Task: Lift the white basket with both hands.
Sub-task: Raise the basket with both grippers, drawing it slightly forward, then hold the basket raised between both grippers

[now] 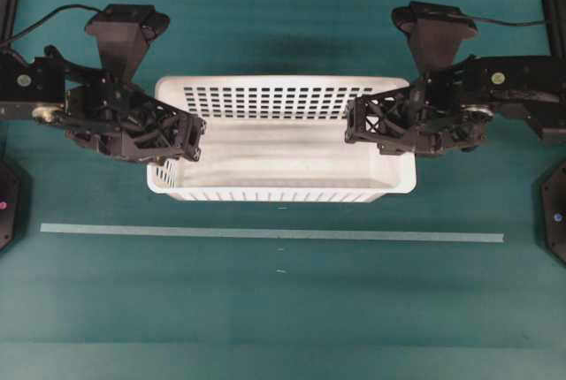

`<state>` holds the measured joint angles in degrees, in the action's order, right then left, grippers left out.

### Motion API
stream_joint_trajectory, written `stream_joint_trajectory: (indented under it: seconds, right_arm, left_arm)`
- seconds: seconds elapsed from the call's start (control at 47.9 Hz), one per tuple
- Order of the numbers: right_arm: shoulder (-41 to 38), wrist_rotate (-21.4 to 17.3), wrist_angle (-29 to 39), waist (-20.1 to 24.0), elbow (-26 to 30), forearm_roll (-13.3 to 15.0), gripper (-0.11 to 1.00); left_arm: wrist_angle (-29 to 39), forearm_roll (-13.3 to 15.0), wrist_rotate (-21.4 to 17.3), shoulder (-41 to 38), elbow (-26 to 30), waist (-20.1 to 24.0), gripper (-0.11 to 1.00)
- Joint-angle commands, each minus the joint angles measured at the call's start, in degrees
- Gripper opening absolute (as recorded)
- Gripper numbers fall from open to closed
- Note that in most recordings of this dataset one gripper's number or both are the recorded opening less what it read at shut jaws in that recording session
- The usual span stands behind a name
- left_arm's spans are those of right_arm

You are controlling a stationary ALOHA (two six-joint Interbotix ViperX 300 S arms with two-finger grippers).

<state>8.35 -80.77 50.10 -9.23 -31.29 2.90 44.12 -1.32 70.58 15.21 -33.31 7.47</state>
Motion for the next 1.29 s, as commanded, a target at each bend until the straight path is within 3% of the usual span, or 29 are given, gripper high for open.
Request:
stream_joint_trajectory:
  seconds: [0.0,0.104,0.355,0.689,1.002,1.273]
  right_arm:
    - [0.6,0.5,-0.3,2.4,0.8,-0.4,0.16]
    - [0.6,-0.1,0.4,4.0,0.9,-0.8,0.16]
    - [0.4,-7.1,1.0,9.9,0.3,1.1,0.16]
    - [-1.8,-12.9,0.8,16.1,-1.1,1.9,0.16]
    - [-4.0,-15.0,-0.4,17.2,-0.8,4.8,0.16]
    - [-5.7,-15.0,-2.6,16.9,-1.0,5.0,0.16]
  left_arm:
    - [-0.8,-0.3,0.9,1.6,1.9,-2.7,0.00]
    - [-1.1,-0.3,3.4,1.4,1.0,-5.4,0.00]
    - [-1.4,-0.3,7.4,0.2,-1.0,-10.0,0.00]
    - [-5.9,-0.5,12.3,-5.6,-1.4,-16.1,0.00]
    - [-6.2,-0.8,12.6,-5.4,-3.2,-15.6,0.00]
    - [-6.3,-0.9,12.4,-5.7,-3.7,-14.8,0.00]
